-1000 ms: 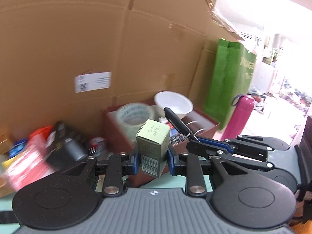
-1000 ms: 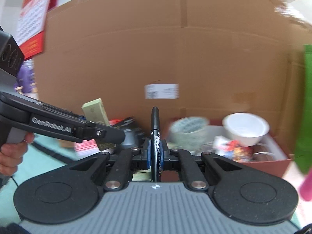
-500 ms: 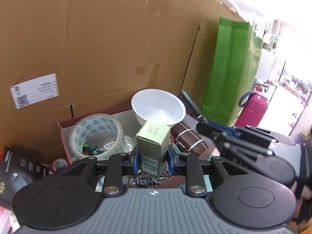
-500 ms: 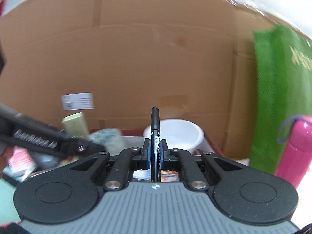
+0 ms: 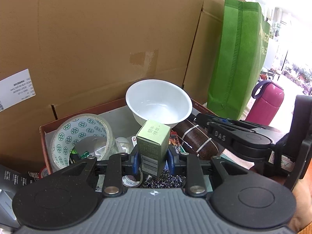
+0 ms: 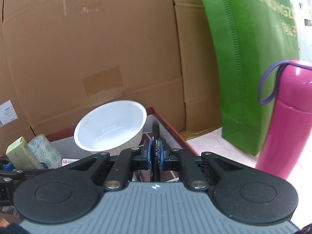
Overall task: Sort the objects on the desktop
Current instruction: 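Carry the marker and pale green box over the maroon box with both grippers, then open both grippers to drop the marker and pale green box into the box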
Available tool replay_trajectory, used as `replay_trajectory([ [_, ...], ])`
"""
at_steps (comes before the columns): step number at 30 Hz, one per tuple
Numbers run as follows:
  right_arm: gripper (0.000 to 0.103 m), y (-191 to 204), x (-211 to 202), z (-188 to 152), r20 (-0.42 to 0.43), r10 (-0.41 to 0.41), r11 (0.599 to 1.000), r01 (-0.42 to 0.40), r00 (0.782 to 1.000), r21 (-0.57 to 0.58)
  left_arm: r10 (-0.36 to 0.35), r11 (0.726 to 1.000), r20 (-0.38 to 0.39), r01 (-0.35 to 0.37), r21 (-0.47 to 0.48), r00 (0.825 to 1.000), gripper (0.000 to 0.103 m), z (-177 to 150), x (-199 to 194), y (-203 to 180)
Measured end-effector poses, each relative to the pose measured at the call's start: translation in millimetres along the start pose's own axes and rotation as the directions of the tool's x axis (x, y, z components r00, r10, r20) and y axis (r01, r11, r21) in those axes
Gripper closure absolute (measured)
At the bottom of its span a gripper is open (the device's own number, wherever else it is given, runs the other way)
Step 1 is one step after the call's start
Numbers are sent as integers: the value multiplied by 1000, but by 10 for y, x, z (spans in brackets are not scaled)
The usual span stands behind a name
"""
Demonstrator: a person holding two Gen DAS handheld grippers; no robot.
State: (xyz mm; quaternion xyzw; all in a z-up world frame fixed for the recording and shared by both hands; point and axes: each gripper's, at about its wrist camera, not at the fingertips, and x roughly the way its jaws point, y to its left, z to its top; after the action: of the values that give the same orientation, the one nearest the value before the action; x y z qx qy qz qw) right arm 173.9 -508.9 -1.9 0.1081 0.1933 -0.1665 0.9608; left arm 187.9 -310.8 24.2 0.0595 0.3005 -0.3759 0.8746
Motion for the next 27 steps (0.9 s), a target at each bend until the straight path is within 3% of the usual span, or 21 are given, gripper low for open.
replay_trajectory([
  [3, 95, 37, 58, -13, -6, 16, 1000, -16, 1000, -13, 10, 1000, 30, -11, 6, 999, 74, -10, -24, 3],
  [4, 93, 42, 57, -18, -7, 20, 1000, -20, 1000, -22, 10, 1000, 42, -10, 4, 999, 67, -9, -44, -4],
  [5, 91, 35, 41, -8, -4, 21, 999, -21, 1000, -32, 5, 1000, 51, -5, -1, 999, 49, -14, -67, 5],
  [7, 62, 34, -19, -9, 10, 11, 999, -10, 1000, -48, 8, 1000, 77, -6, -21, 997, 26, -29, -124, 23],
  [11, 55, 24, -236, -4, 51, 1, 998, 2, 999, -62, -5, 998, 118, 12, -61, 993, 13, -70, -224, 50],
  [14, 37, 27, -406, -9, 61, -10, 995, 16, 998, -97, -7, 996, 112, 17, -91, 994, 7, -85, -248, 38],
  [16, 10, 60, -508, -35, 64, -6, 991, 15, 998, -134, 2, 995, 108, 9, -102, 994, 5, -115, -282, 20],
  [19, 9, 126, -648, -104, 84, -19, 981, 35, 996, -190, 18, 995, 105, -8, -102, 994, 4, -171, -327, -38],
  [22, 3, 169, -742, -150, 60, 8, 976, 6, 998, -219, 48, 992, 94, -36, -121, 994, 3, -224, -402, -64],
  [27, 2, 203, -931, -198, 50, 18, 966, -5, 999, -257, 66, 992, 97, -55, -116, 993, 3, -348, -590, -153],
])
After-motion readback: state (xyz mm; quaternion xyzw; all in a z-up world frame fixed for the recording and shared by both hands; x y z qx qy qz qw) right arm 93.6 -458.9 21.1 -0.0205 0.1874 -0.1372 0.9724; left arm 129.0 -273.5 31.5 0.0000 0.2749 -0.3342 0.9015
